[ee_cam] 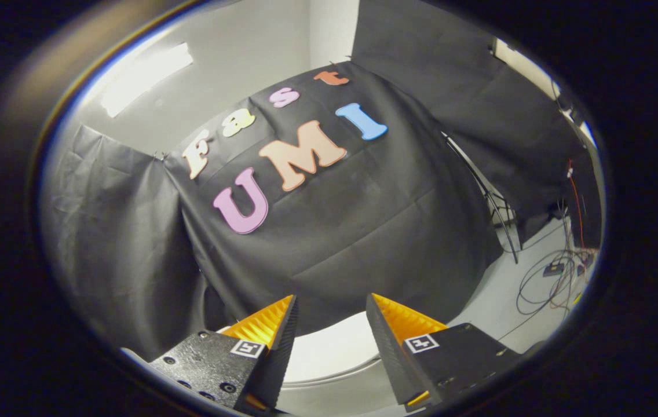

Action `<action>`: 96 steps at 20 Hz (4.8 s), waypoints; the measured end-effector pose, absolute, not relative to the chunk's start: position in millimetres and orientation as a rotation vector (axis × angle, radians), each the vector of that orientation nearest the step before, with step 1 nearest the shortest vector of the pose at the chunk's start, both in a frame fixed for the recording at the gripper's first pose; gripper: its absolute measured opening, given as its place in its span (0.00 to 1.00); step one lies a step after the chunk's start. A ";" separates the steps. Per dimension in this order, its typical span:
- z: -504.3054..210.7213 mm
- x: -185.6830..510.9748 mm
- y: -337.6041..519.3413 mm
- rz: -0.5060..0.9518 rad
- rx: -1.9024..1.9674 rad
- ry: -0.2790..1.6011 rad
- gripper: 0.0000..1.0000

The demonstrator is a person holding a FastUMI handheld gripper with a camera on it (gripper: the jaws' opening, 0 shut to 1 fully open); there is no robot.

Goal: Open the toilet lid.

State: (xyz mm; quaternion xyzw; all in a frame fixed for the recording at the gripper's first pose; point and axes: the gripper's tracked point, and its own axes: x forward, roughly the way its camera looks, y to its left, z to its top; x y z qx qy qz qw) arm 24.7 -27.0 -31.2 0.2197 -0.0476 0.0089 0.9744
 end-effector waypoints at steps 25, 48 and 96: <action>-221.1 167.5 -70.2 -0.196 1.323 -0.021 0.61; -94.6 186.0 -26.0 0.011 1.101 -0.112 0.08; 30.3 199.9 407.2 0.352 0.062 0.158 0.12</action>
